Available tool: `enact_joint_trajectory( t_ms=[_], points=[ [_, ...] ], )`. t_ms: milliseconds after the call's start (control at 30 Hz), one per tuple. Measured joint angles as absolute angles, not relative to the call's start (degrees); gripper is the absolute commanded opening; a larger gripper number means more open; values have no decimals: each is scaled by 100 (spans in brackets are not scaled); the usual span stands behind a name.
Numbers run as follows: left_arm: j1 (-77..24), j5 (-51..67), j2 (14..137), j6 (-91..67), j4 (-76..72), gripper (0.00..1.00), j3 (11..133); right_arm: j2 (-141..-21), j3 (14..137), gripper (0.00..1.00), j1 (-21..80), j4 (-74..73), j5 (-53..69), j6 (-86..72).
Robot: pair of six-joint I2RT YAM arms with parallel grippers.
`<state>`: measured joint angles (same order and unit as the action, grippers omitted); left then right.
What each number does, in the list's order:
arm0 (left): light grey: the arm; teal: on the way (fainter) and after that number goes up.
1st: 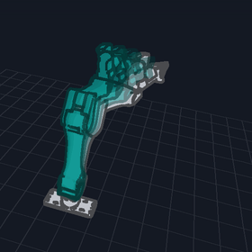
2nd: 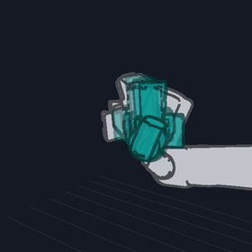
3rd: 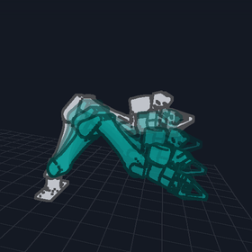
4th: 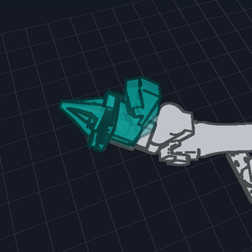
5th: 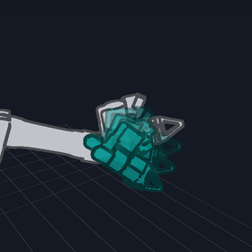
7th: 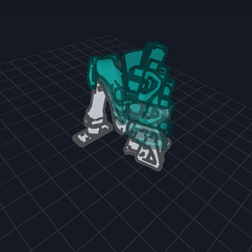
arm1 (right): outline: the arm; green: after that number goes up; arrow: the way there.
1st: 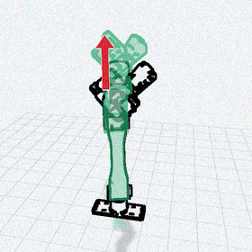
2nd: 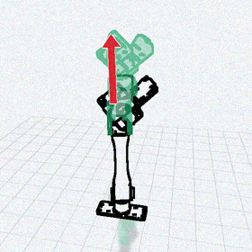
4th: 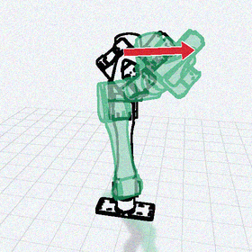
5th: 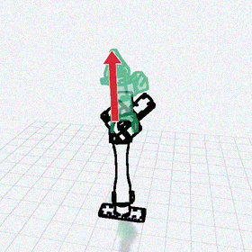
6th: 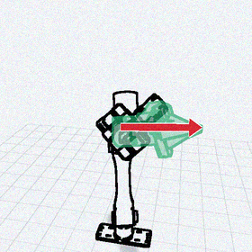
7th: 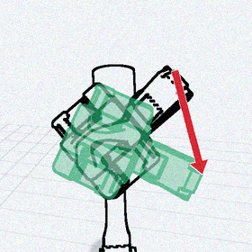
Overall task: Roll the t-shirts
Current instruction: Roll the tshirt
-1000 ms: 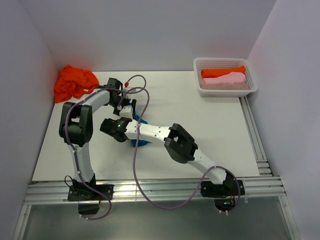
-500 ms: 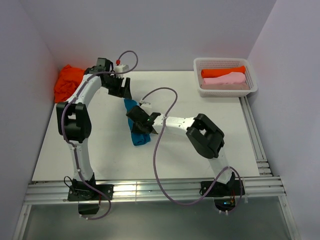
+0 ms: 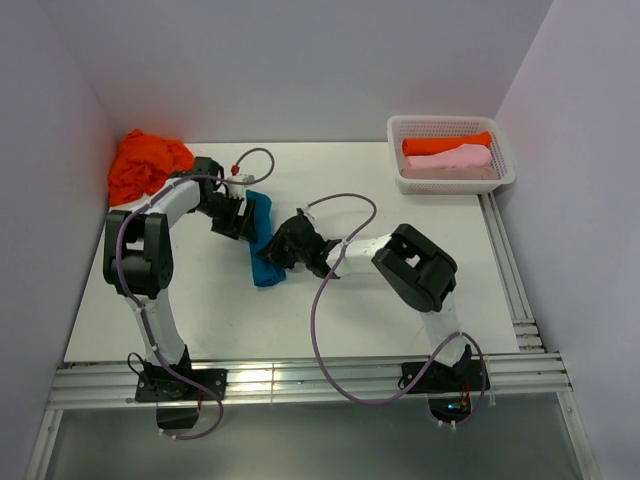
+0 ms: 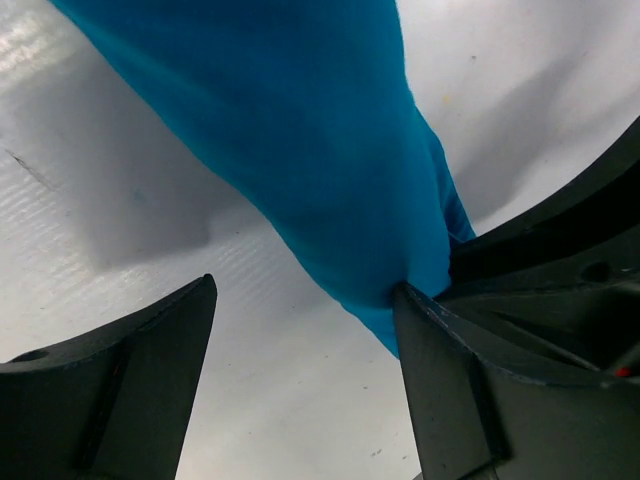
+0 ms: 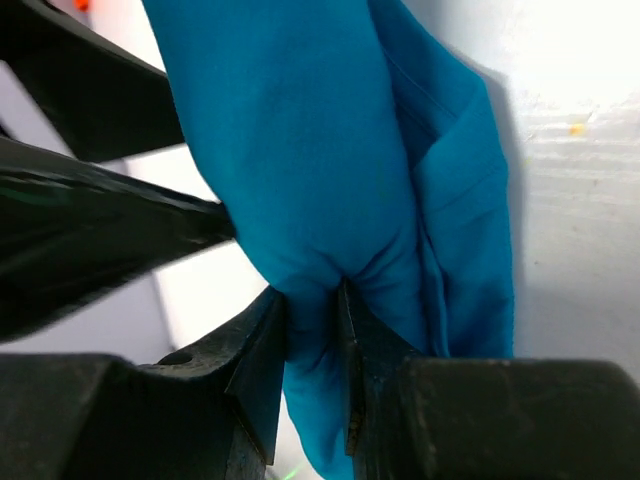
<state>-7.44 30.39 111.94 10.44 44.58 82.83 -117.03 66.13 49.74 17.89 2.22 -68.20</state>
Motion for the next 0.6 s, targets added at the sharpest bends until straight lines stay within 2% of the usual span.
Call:
enact_joint_trajectory(
  t_ms=[167, 267, 400, 600],
  points=[
    [-790, 2971, 11201, 1039, 4250, 76, 8154, -11716, 6331, 30, 4971, 2342, 272, -7188],
    [-875, 2880, 11281, 1044, 4189, 75, 8173, -11716, 6235, 37, 4971, 2504, 231, -7332],
    [-980, 2759, 11485, 1070, 4178, 75, 8340, -11644, 6257, 53, 5022, 2346, -5, -7391],
    [-1109, 2698, 11601, 1131, 4191, 75, 8519, -11163, 6014, 64, 5210, 1726, -620, -7341]
  ],
)
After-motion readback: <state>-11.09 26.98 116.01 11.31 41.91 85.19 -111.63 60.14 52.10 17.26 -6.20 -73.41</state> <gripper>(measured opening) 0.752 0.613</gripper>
